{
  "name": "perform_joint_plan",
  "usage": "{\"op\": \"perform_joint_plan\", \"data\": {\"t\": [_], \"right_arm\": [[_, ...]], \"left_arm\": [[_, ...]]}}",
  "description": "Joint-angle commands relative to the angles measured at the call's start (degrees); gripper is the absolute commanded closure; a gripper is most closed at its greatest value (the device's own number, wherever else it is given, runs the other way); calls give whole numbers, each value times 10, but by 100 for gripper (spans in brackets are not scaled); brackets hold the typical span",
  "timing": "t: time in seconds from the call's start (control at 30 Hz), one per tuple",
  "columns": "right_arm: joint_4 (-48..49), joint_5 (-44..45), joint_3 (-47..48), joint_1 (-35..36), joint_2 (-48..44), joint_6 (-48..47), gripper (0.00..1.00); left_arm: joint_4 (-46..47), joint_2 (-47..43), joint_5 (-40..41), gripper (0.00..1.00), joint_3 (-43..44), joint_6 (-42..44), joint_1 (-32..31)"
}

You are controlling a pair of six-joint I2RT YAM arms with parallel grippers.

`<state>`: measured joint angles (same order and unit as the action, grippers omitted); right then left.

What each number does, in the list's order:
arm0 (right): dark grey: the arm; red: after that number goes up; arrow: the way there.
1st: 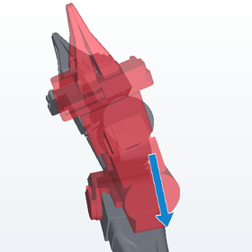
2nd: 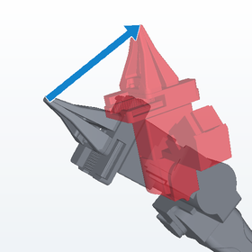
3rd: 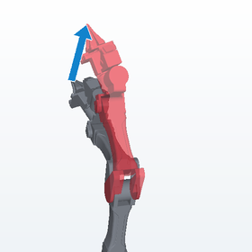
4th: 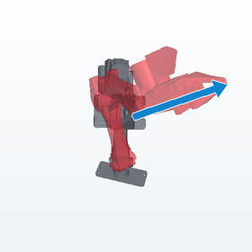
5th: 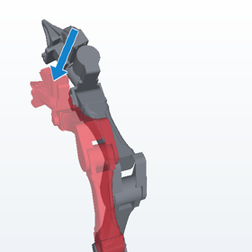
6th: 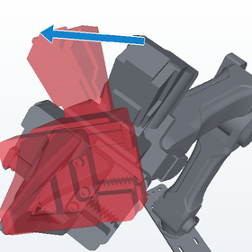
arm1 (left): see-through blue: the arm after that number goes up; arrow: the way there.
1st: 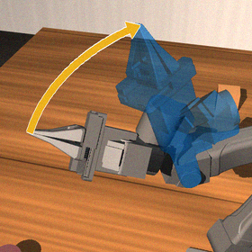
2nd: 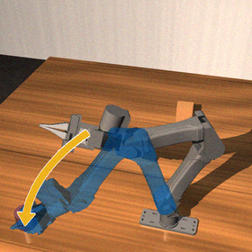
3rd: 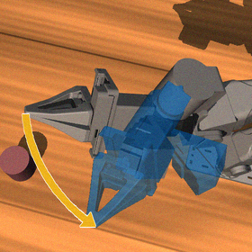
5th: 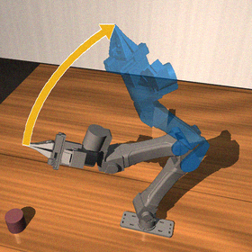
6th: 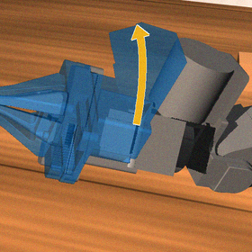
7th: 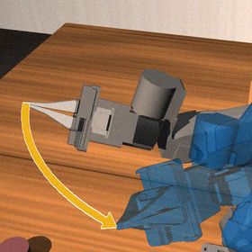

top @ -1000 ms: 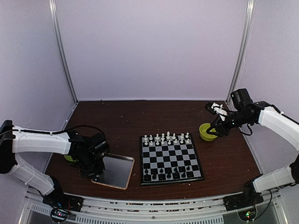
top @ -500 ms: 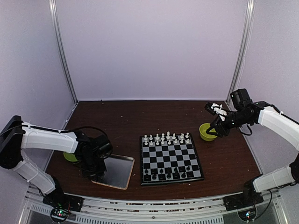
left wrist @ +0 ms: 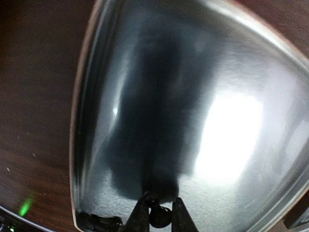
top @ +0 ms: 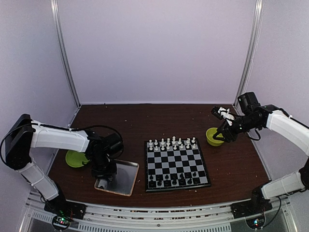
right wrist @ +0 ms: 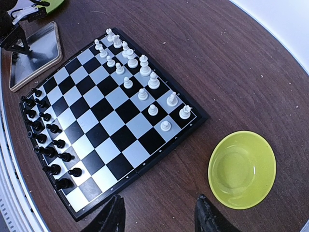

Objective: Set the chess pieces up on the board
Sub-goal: Pick up the pawn from the storage box.

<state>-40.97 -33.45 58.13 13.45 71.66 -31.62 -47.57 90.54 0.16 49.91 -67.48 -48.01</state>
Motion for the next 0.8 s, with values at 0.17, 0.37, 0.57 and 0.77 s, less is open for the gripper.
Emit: {"op": "perform_joint_plan", "data": {"t": [0.17,0.37,0.57,0.77], "right_arm": [[6,0,14,-5,-1,15,51],[25,-74,27,-3,10,71,50],[-75,-150,119,83,128,55,50],[-125,-202,223,149,257,88,53]], "left_arm": [[100,-30,36,93,-4,248,-35],[243,-89,77,92,-82,363,-71],[370,-150,86,92,-133,468,-94],[468,-208,72,88,-153,508,-96]]}}
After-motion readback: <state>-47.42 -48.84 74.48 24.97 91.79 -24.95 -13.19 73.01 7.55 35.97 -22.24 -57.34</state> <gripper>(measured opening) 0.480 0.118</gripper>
